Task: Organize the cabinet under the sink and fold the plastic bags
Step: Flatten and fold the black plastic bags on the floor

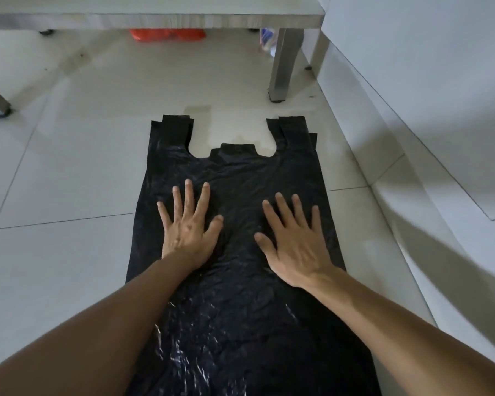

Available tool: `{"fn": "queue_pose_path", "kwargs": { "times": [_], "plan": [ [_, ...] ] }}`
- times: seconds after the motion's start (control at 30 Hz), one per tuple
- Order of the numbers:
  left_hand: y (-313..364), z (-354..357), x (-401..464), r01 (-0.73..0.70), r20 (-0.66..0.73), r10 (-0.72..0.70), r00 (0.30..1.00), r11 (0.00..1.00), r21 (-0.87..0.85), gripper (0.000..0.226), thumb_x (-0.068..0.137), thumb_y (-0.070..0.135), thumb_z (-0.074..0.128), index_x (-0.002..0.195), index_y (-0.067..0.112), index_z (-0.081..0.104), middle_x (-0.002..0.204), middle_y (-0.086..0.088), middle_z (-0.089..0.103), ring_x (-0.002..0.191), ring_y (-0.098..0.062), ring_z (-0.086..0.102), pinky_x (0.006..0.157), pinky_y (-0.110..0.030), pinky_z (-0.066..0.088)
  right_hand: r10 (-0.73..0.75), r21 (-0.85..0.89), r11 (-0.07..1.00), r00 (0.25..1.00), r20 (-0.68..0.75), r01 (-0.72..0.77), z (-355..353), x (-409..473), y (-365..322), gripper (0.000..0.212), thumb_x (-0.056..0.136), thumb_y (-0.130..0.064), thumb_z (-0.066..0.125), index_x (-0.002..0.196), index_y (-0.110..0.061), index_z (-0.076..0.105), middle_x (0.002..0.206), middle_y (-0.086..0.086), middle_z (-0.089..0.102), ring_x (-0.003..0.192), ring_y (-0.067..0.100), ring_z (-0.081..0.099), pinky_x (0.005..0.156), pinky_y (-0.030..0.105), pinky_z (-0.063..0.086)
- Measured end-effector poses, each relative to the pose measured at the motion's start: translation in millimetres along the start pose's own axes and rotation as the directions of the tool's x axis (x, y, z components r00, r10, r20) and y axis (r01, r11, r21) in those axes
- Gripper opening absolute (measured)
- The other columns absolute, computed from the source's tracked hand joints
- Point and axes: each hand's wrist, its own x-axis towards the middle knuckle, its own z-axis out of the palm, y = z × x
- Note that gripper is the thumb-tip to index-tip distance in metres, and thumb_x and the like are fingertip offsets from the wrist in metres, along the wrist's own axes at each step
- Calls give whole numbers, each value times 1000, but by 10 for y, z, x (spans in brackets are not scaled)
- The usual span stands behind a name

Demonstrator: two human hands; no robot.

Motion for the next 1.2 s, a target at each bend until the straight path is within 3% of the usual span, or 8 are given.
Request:
{"fn": "queue_pose_path", "kwargs": {
  "times": [0.1,0.2,0.47,0.57,0.67,0.83,1.0,1.2],
  "plan": [
    [78,1,-250,-168,-126,174,977,984,59,72,87,52,17,154,25,14,162,-3,-9,147,-21,-18,116,-53,-14,-80,19,997,997,-9,80,73,-52,-181,62,100,-55,14,155,-30,0,164,1,-4,150,28,-7,119,57,0],
    [36,165,-601,-297,-35,312,949,929,221,66,93,55,19,153,27,20,162,-4,2,150,-22,-4,118,-57,1,-92,2,996,996,-4,92,218,-81,-131,63,98,-59,12,155,-33,5,164,2,1,150,26,-5,119,56,-1],
    [-544,-38,-660,67,-19,-64,998,955,291,73,92,64,6,155,26,1,162,-7,-5,149,-27,-6,117,-58,-2,132,1,991,990,52,-132,114,-190,257,71,91,-66,0,154,-34,-4,163,2,-8,150,30,-9,119,56,-2],
    [-212,-1,-999,-81,-67,102,993,963,257,71,95,57,16,154,20,6,162,-10,-2,149,-29,-4,118,-56,1,57,57,997,998,-20,-56,129,-488,10,65,96,-58,7,155,-30,4,164,4,-1,150,32,-3,118,58,3],
    [-55,197,-1438,-330,54,329,943,902,278,69,96,60,16,154,23,15,162,-9,7,149,-27,5,117,-57,9,-27,73,997,1000,-10,28,276,-843,-234,62,98,-53,18,155,-29,13,163,6,10,149,34,6,117,61,8],
    [-307,213,-1586,-219,87,202,976,929,299,73,94,65,12,155,25,11,162,-10,2,149,-27,0,117,-59,5,-70,-8,998,997,25,70,373,-1155,-211,64,97,-59,18,154,-30,12,163,6,8,149,35,4,117,61,6],
    [-311,248,-1816,-283,120,257,959,901,328,73,92,67,7,155,29,6,162,-4,-1,150,-24,-1,119,-55,5,-96,-34,995,994,48,97,406,-1286,-284,66,96,-62,15,155,-32,9,164,5,6,150,31,3,117,61,5],
    [-635,150,-1877,-146,74,128,989,929,341,73,92,65,12,154,28,10,162,-6,5,149,-27,3,117,-58,6,107,-98,990,991,79,-99,359,-1446,106,73,90,-70,0,154,-34,-6,164,2,-8,150,29,-9,118,59,0]
  ]
}}
